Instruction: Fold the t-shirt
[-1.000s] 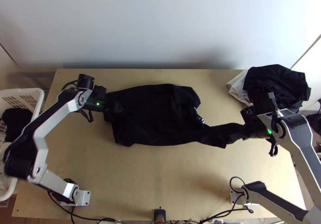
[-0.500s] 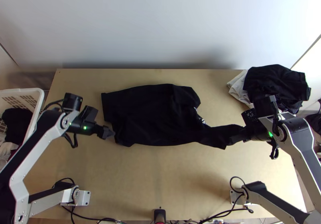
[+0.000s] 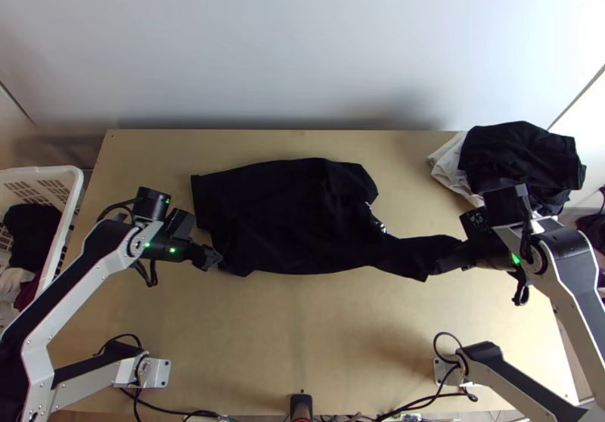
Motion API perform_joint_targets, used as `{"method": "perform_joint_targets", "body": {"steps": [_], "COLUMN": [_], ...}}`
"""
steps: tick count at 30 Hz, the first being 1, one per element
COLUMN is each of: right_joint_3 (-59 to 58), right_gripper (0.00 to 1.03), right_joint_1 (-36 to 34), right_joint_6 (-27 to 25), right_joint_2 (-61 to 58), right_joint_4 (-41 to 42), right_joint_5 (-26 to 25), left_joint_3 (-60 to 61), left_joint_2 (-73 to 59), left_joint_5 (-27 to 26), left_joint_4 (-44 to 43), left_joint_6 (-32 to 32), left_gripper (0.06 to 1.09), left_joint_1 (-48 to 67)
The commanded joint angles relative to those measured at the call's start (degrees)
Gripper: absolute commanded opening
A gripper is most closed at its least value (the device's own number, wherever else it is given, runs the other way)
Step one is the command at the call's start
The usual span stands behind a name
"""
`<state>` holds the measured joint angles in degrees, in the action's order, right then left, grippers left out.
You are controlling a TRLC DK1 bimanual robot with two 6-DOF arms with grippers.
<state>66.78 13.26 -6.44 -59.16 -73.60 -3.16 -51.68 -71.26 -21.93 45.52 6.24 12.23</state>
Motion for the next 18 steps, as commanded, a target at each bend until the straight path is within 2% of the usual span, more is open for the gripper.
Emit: {"method": "perform_joint_targets", "body": {"steps": [1,12,13,15,18], "right_joint_3": [-0.25,-0.69,-0.69,-0.69,-0.69], "right_gripper": [0.03,0.03,0.03,0.03,0.03], "right_joint_1": [-0.42,-0.95,-1.04,-1.04,-1.13], "right_joint_6": [-0.07,0.02,0.02,0.02,0.02], "right_joint_2": [0.97,1.50,1.50,1.50,1.50], "right_joint_4": [-0.40,-0.49,-0.49,-0.49,-0.40], "right_joint_5": [-0.01,-0.01,-0.01,-0.01,-0.01], "left_joint_3": [0.44,1.67,1.58,1.23,0.79], "left_joint_2": [-2.83,-6.69,-7.05,-7.75,-8.80], "left_joint_5": [3.56,6.20,6.29,6.55,6.55], "left_joint_4": [-2.80,-8.34,-8.52,-9.13,-9.13], "left_joint_6": [-2.02,-4.57,-4.66,-5.19,-5.19], "left_gripper": [0.91,0.91,0.90,0.81,0.81], "left_joint_1": [3.15,4.12,4.21,4.21,4.47]}}
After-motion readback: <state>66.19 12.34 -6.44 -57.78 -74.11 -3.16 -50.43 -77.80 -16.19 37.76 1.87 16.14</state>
